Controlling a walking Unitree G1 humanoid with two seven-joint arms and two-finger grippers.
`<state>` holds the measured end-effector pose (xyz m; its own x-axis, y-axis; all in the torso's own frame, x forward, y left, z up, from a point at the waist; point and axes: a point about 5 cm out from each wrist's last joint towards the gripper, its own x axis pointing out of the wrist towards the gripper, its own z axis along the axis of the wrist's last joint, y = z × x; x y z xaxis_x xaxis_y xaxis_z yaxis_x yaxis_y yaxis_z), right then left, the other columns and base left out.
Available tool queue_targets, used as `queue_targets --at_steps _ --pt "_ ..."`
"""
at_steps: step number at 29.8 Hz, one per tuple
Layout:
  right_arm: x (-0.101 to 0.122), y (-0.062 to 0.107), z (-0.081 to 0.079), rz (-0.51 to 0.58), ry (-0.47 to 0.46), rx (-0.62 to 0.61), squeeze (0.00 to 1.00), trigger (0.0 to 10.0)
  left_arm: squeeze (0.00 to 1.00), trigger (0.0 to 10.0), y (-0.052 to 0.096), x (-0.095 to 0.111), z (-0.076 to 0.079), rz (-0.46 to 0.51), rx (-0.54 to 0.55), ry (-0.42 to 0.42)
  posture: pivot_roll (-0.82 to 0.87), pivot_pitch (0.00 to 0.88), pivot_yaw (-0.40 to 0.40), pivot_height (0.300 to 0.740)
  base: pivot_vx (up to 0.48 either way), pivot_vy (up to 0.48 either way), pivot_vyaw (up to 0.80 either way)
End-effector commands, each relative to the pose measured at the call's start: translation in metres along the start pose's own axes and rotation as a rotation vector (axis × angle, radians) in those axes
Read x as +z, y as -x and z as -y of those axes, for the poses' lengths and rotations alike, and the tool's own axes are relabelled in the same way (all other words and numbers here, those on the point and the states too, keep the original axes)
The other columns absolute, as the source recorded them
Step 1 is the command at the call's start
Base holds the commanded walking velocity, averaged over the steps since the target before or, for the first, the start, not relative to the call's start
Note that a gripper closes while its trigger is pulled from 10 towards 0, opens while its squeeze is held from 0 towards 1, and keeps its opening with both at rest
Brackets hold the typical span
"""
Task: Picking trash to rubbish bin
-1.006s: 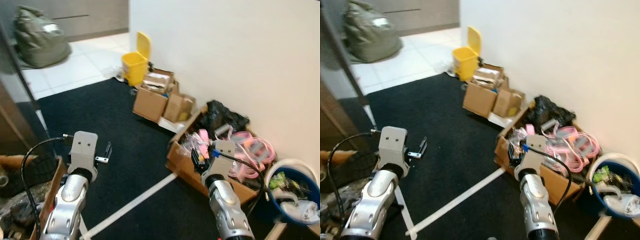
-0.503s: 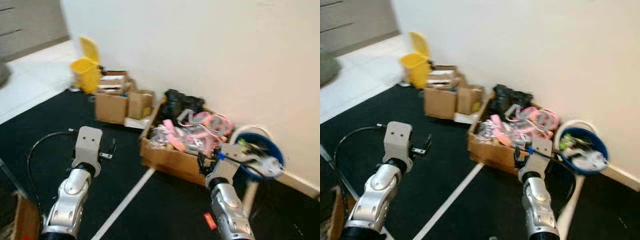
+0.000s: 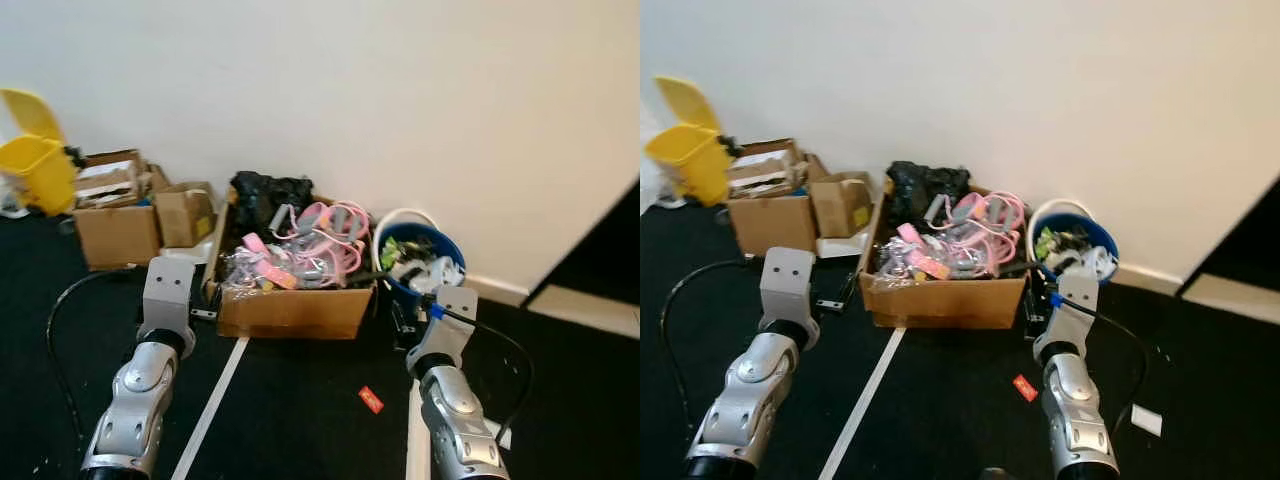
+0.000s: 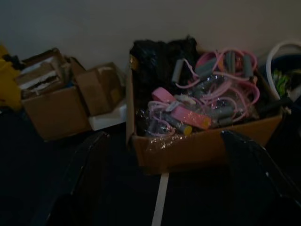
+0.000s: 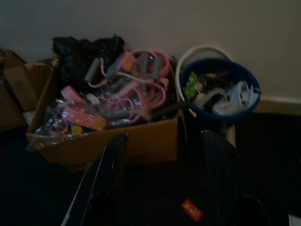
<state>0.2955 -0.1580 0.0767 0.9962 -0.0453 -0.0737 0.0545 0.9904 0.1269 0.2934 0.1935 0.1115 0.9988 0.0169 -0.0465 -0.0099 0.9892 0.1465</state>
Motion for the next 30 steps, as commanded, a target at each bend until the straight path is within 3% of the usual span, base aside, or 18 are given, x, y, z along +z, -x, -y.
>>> queue_targets --at_steps 1,30 --pt "-0.0052 0.0025 0.0035 -0.024 0.017 -0.007 0.0 10.0 0.0 10.0 -0.0003 -0.0045 0.002 -0.024 -0.003 -0.003 -0.01 0.115 0.013 0.74 0.0 0.0 -0.8" --pt "-0.0085 0.0063 -0.0014 -0.039 0.036 0.015 0.0 10.0 0.0 10.0 -0.0013 -0.0089 0.0047 -0.025 0.015 0.017 -0.04 0.084 0.005 0.74 0.0 0.0 -0.8"
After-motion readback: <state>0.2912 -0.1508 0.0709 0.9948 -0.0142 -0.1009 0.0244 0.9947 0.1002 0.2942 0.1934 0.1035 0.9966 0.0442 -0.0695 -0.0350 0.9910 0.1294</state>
